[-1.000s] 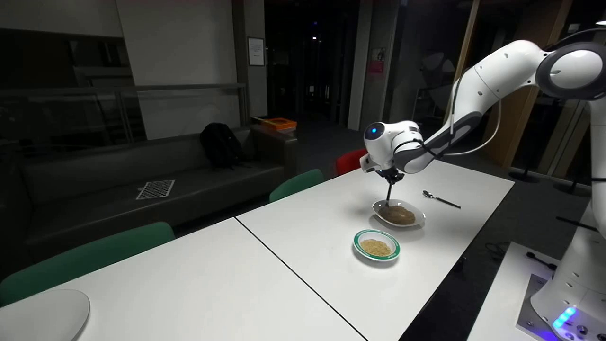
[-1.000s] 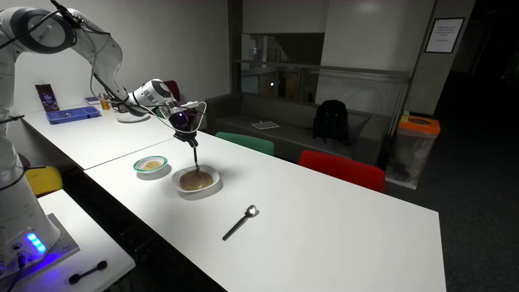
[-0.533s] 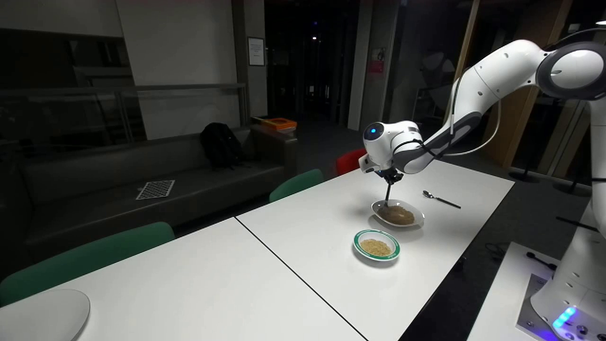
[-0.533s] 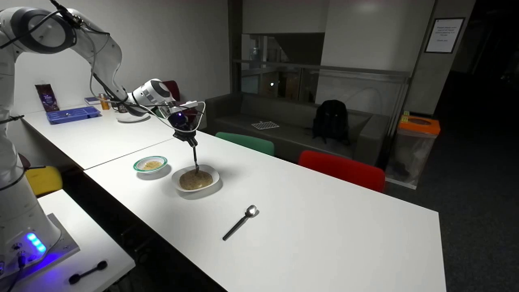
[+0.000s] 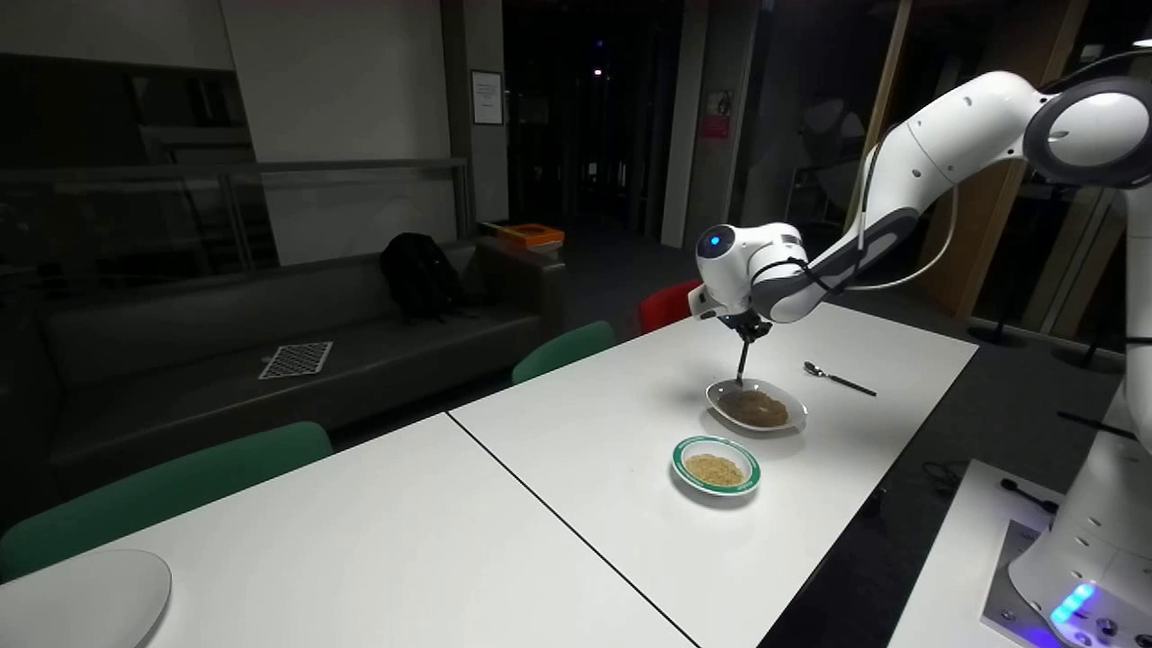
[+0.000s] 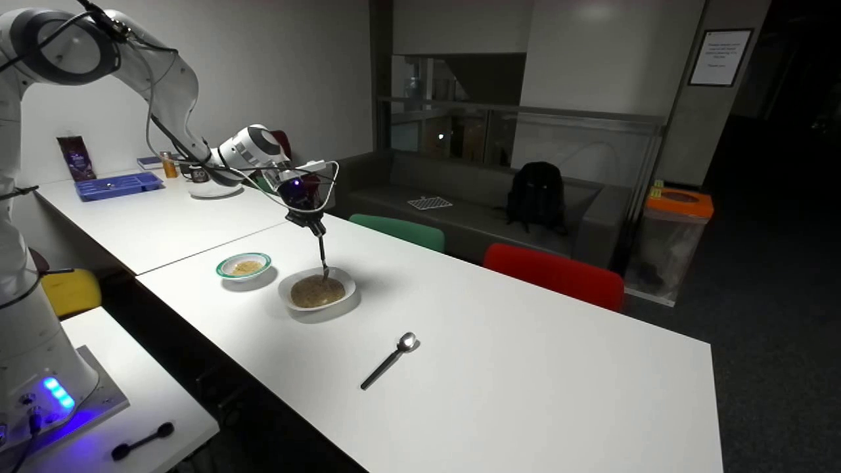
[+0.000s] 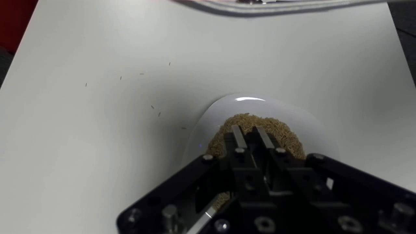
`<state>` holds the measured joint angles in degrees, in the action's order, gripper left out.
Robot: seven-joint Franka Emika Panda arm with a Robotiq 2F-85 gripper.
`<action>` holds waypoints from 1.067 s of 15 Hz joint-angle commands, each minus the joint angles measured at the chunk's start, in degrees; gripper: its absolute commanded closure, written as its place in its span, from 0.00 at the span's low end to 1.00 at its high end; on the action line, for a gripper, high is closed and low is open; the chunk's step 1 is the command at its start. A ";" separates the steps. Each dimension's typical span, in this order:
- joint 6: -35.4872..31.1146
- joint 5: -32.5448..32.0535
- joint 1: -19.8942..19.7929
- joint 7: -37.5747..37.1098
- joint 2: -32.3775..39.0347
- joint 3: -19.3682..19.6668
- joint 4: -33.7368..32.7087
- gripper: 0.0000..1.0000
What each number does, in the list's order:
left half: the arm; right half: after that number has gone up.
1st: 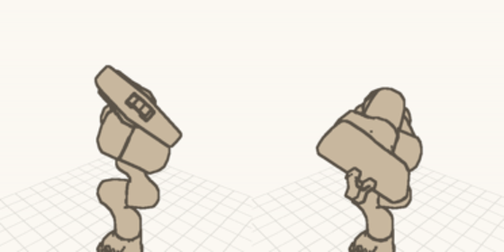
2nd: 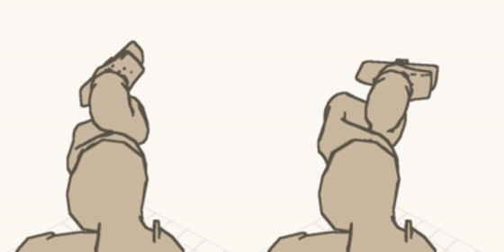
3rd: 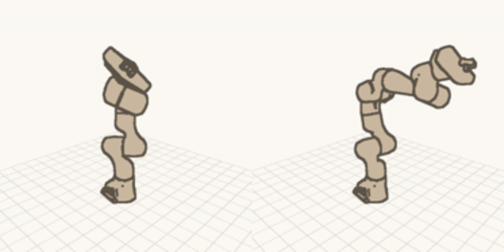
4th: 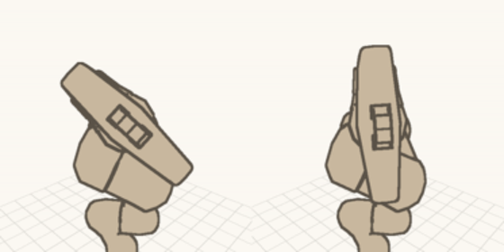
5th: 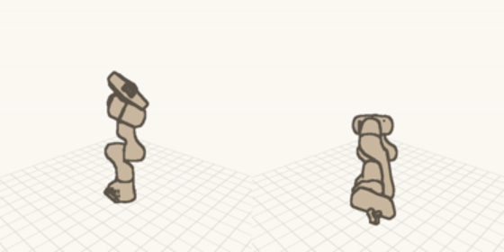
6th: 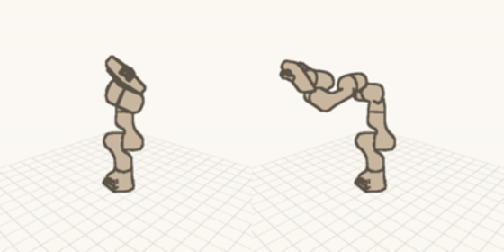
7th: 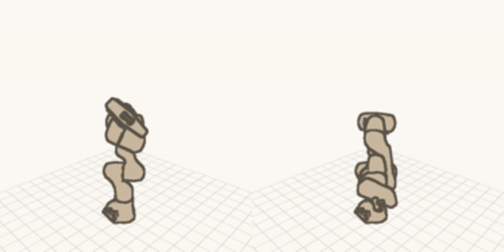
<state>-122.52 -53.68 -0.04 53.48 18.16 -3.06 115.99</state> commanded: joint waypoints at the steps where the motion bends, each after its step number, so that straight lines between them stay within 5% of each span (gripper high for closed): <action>1: -0.74 1.02 -1.76 1.99 -3.43 1.11 1.49 0.97; 16: -10.45 24.00 -9.52 21.74 -9.74 6.34 5.95 0.97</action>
<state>-130.18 -33.87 -8.47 70.12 11.51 2.65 118.79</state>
